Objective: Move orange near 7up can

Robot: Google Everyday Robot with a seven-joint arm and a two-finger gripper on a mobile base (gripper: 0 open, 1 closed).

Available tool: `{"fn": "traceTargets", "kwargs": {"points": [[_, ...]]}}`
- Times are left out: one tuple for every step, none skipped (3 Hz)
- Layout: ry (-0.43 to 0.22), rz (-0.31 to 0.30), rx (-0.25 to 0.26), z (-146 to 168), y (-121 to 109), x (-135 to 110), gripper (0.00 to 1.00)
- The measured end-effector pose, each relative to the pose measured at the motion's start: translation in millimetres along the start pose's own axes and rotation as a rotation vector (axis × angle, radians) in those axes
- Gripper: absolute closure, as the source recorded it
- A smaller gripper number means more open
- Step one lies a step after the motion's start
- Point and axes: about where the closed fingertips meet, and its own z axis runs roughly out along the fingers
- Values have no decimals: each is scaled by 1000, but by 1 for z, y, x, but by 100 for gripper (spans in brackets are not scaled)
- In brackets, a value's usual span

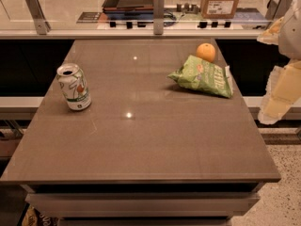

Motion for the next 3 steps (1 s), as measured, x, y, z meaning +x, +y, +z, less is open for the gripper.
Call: {"fn": "traceTargets", "kwargs": {"points": [[-13, 4, 8, -1, -3, 0, 0], [-74, 3, 19, 1, -16, 1, 0], [-169, 46, 51, 13, -43, 9, 0]]}}
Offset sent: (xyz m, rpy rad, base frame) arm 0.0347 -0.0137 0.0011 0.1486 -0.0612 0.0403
